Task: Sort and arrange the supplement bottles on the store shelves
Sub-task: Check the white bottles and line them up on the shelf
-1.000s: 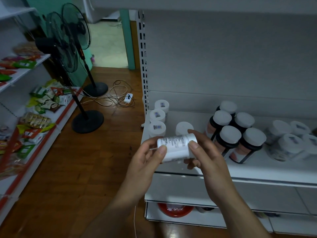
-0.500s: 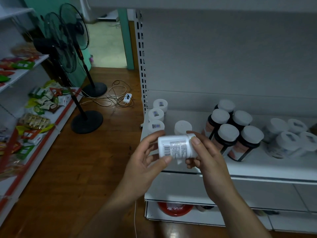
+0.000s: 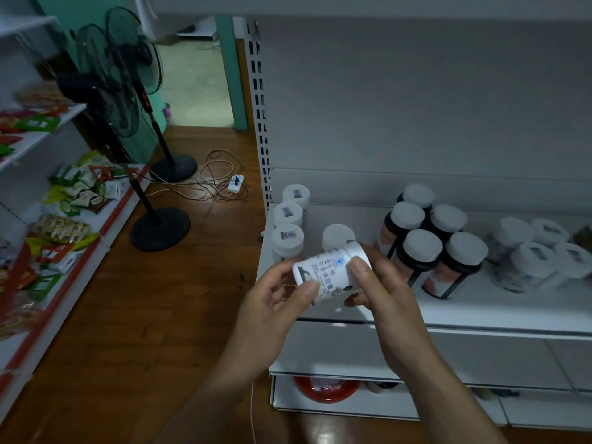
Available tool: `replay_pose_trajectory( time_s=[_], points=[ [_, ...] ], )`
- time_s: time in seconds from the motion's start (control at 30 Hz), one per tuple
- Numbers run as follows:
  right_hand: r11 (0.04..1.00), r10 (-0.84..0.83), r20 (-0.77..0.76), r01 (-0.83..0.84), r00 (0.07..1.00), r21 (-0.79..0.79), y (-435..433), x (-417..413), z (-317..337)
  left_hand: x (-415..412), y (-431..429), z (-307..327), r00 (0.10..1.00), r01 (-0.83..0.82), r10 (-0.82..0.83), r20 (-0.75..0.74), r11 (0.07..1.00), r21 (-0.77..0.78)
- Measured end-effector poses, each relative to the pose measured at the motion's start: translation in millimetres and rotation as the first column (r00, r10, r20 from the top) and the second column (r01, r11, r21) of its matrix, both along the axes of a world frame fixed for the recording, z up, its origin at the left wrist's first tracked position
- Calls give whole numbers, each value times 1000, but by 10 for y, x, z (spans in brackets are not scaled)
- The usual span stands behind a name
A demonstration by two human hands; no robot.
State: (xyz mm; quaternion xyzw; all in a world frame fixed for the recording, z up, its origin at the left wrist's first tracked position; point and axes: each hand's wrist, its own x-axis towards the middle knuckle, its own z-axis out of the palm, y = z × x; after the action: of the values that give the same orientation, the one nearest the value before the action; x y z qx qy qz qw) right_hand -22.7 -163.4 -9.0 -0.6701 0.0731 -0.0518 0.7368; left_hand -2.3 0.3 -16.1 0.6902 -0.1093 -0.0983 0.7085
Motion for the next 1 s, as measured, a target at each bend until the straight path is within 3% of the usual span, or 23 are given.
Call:
replay_pose_trajectory(
  time_s=[0.17,0.33,0.43,0.57,0.7,1.0],
  points=[
    [998,-32,-13,33,999,52,19,27,-10,-7,-6,-68,1000,-3,6,-18,992,124],
    [998,-48,-5,48,999,44,12,61,-19,14,-13,-101,976,-53,-23,216,939,340],
    [999,-52,4,52,999,-7,-18,80,-24,6,-35,-85,990,-2,-44,131,943,332],
    [999,-25,19,26,1000,-44,-43,75,-36,8,-85,-112,1000,24,-21,-15,978,207],
    [999,-37,26,38,999,-35,-66,83,-78,53,-109,-209,999,35,-28,-30,963,267],
    [937,-73,-1,68,997,-343,-87,205,-320,180,-206,-455,994,-70,19,106,862,502]
  ],
)
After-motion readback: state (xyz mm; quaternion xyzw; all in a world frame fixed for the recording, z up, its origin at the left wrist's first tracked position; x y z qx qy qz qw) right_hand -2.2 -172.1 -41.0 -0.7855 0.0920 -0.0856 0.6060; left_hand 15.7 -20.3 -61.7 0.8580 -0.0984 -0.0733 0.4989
